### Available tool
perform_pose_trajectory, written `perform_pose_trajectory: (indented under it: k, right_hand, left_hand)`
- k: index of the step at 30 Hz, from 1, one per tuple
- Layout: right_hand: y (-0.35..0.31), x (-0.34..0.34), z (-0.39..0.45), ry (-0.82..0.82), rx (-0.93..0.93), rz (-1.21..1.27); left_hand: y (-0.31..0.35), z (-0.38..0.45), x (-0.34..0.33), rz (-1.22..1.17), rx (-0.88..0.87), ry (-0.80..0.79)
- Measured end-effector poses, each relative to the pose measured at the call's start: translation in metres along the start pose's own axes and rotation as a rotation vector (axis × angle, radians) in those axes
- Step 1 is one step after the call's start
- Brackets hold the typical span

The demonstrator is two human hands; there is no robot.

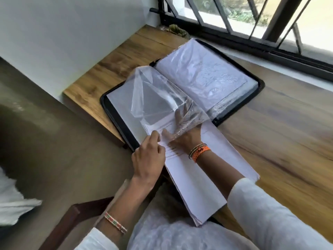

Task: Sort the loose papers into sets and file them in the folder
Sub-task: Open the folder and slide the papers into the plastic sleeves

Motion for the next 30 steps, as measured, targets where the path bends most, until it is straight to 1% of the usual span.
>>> perform_pose_trajectory:
  k: [2, 3, 4, 7, 8, 10, 12, 14, 16, 17, 18, 19, 21, 24, 28, 30]
  right_hand:
    - [0.005, 0.001, -0.001, -0.061, -0.014, 0.042]
    - [0.005, 0.003, -0.002, -0.11, -0.018, 0.05]
    - [0.005, 0.002, -0.001, -0.125, -0.012, 0.038]
    - [0.005, -0.002, 0.001, -0.01, 0.016, -0.015]
    - [0.005, -0.006, -0.002, 0.033, 0.068, -0.048]
    - [-0.001, -0.022, -0.01, 0.012, 0.263, -0.142]
    - [-0.012, -0.035, -0.017, -0.092, 0.45, -0.228]
    - [-0.02, -0.034, -0.025, -0.15, 0.53, -0.221]
    - [-0.022, -0.021, -0.041, -0.196, 0.523, -0.177]
    - [-0.021, -0.015, -0.053, -0.154, 0.539, -0.154]
    - [-0.016, -0.014, -0.072, -0.146, 0.543, -0.134]
    - [-0.009, -0.016, -0.092, -0.182, 0.54, -0.139]
    - [0.012, -0.027, -0.133, -0.247, 0.526, -0.199]
    - [0.046, -0.044, -0.169, -0.255, 0.473, -0.321]
    - [0.069, -0.054, -0.187, -0.218, 0.43, -0.318]
    - [0.072, -0.055, -0.194, -0.183, 0.443, -0.29]
  left_hand:
    - [-0.005, -0.004, -0.005, -0.019, 0.06, -0.035]
    - [-0.005, -0.008, -0.008, -0.013, 0.071, -0.053]
    - [-0.006, -0.01, -0.009, -0.01, 0.077, -0.064]
    - [-0.012, -0.016, -0.012, -0.057, 0.038, -0.03]
    - [-0.016, -0.018, -0.013, -0.079, 0.016, -0.012]
    - [-0.024, -0.023, -0.016, -0.1, -0.006, -0.001]
    - [-0.033, -0.026, -0.02, -0.105, -0.009, -0.006]
    - [-0.036, -0.029, -0.021, -0.11, -0.014, 0.015]
    - [-0.036, -0.028, -0.02, -0.127, -0.025, 0.045]
    - [-0.036, -0.026, -0.02, -0.139, -0.026, 0.054]
    - [-0.036, -0.026, -0.021, -0.151, -0.026, 0.053]
    - [-0.037, -0.024, -0.019, -0.16, -0.019, 0.057]
    - [-0.036, -0.022, -0.014, -0.188, -0.023, 0.068]
    - [-0.029, -0.019, 0.0, -0.251, -0.017, 0.128]
    - [-0.022, -0.016, 0.012, -0.3, 0.026, 0.14]
    - [-0.024, -0.011, 0.017, -0.314, 0.031, 0.15]
Point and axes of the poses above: each hand's wrist, its own z-axis towards the middle knuckle, its own x-axis out of the back of the hand, y = z × x, the point moved 5 cm from there along z, towards the middle knuckle, and after that the axes turned 12 degrees about -y, right-handed, at the moved point
